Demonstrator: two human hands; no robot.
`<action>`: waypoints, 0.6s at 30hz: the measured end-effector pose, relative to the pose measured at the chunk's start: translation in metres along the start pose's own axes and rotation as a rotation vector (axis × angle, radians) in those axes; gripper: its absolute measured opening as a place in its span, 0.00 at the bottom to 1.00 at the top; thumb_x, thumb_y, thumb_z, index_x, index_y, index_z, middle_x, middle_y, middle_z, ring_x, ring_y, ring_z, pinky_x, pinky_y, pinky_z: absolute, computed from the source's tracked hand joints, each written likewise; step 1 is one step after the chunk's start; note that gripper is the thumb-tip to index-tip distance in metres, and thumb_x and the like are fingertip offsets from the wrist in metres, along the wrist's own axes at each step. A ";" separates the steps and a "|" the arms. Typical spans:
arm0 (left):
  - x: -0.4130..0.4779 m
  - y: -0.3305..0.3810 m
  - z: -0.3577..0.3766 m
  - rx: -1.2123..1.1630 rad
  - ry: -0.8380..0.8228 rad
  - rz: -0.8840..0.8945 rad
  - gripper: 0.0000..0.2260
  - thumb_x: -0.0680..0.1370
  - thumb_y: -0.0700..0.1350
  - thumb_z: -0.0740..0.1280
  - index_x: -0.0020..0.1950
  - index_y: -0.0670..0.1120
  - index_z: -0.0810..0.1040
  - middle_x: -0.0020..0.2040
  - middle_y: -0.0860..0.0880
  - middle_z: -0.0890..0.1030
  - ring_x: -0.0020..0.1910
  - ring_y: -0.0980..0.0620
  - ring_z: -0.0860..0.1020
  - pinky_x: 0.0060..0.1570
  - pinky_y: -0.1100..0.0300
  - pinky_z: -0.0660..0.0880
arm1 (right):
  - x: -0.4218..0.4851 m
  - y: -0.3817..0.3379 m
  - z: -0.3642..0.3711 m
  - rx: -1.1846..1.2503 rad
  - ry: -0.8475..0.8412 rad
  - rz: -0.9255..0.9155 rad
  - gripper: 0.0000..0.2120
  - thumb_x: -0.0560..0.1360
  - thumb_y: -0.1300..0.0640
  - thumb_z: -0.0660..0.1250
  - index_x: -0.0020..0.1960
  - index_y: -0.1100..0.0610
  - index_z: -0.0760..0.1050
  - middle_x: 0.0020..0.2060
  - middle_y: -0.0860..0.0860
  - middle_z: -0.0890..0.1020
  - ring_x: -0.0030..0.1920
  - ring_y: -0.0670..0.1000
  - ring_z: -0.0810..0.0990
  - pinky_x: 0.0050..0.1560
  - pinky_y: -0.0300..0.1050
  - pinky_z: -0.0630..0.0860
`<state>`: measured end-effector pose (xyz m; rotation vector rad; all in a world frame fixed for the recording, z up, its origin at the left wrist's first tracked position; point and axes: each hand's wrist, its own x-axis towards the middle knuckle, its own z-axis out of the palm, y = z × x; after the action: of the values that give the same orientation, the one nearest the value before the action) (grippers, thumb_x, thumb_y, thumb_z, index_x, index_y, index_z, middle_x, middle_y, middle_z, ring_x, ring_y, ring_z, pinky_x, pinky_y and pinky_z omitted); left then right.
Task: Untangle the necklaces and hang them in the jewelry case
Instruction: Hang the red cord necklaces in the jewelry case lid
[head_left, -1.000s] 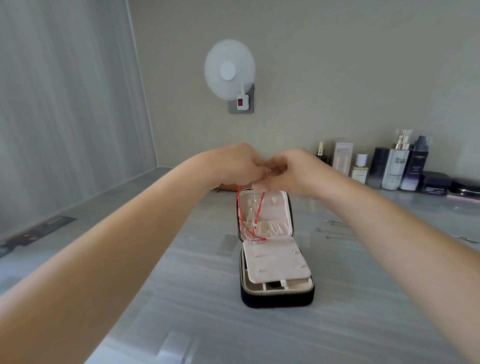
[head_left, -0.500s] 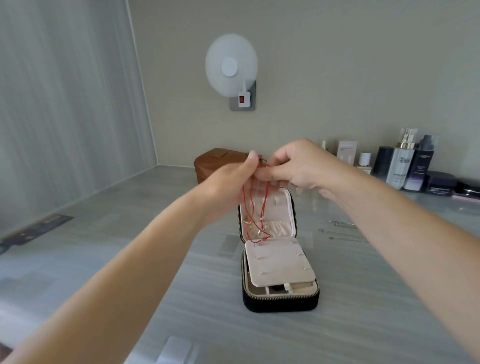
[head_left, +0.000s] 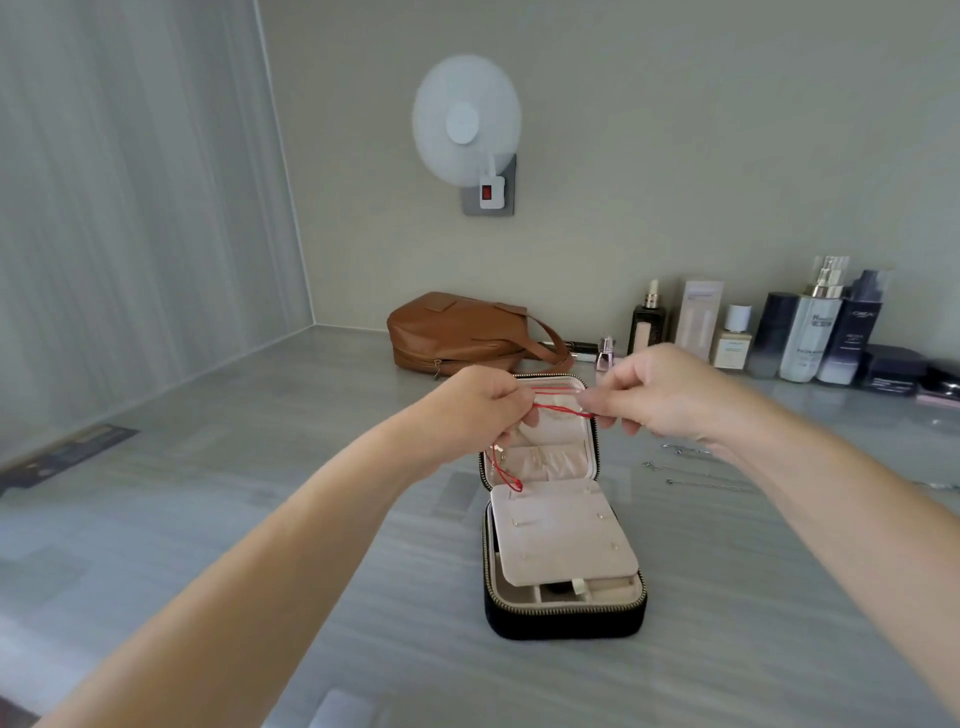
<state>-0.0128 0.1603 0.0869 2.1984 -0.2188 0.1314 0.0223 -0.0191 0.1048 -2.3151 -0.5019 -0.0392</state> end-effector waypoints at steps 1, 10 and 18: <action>0.001 0.001 0.002 0.050 -0.012 0.005 0.15 0.81 0.44 0.58 0.35 0.47 0.74 0.29 0.51 0.71 0.25 0.60 0.69 0.29 0.69 0.65 | 0.000 0.000 0.001 -0.012 0.035 -0.061 0.09 0.67 0.48 0.73 0.39 0.53 0.79 0.35 0.48 0.82 0.33 0.42 0.75 0.37 0.39 0.71; 0.009 0.008 0.004 0.136 -0.036 -0.005 0.12 0.80 0.43 0.59 0.39 0.41 0.76 0.33 0.47 0.74 0.31 0.52 0.68 0.33 0.62 0.66 | 0.009 0.004 0.031 0.086 -0.119 -0.237 0.11 0.70 0.61 0.72 0.48 0.51 0.74 0.37 0.53 0.82 0.37 0.51 0.78 0.40 0.46 0.74; 0.009 -0.001 0.008 0.091 0.036 0.030 0.09 0.78 0.40 0.62 0.42 0.38 0.79 0.32 0.50 0.78 0.31 0.57 0.73 0.37 0.62 0.72 | 0.006 0.005 0.017 -0.570 -0.026 -0.442 0.12 0.77 0.51 0.61 0.49 0.56 0.79 0.39 0.51 0.74 0.42 0.49 0.73 0.45 0.47 0.70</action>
<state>-0.0033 0.1533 0.0830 2.2819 -0.2301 0.2010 0.0280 -0.0081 0.0901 -2.6980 -1.1264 -0.4124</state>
